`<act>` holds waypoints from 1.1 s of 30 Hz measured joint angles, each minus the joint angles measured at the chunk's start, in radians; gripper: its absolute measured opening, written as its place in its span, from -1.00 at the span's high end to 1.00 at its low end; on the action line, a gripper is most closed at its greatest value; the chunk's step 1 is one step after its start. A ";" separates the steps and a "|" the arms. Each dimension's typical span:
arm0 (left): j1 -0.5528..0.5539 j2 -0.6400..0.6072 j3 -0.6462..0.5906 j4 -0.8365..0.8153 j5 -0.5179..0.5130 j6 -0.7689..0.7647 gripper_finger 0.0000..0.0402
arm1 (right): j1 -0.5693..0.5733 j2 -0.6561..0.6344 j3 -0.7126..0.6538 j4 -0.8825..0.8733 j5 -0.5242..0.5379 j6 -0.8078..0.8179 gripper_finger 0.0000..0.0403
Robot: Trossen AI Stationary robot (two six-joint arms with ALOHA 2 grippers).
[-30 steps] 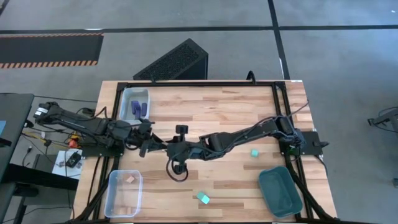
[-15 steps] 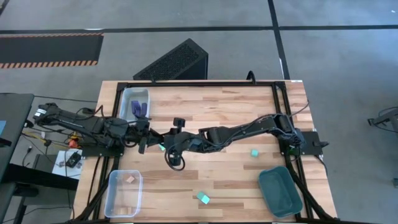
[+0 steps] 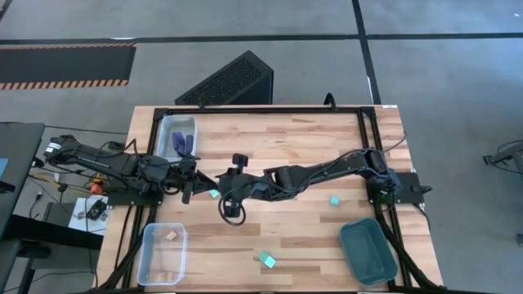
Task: Sort & place blocks by color
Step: Put the brown block into the transparent bin
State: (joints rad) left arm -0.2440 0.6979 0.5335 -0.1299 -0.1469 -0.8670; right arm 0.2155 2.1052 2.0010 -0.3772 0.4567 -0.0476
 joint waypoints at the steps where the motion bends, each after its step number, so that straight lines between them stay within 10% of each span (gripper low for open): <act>1: 0.000 0.000 0.000 0.000 -0.001 0.005 1.00 | -0.004 -0.002 0.000 0.003 0.001 0.007 0.14; 9: 0.000 -0.014 0.000 -0.047 0.077 0.050 0.99 | -0.010 -0.061 0.000 -0.017 0.080 0.032 -0.17; 18: -0.075 -0.102 0.000 -0.347 0.700 0.144 0.99 | -0.022 -0.110 0.000 -0.101 0.129 0.047 -0.20; 33: -0.513 -0.017 0.000 -0.560 0.439 0.011 0.81 | 0.017 -0.110 0.000 -0.431 0.121 0.560 -0.19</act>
State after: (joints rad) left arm -0.7571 0.6807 0.5331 -0.6895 0.2924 -0.8563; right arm 0.2327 1.9953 2.0010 -0.8082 0.5772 0.5121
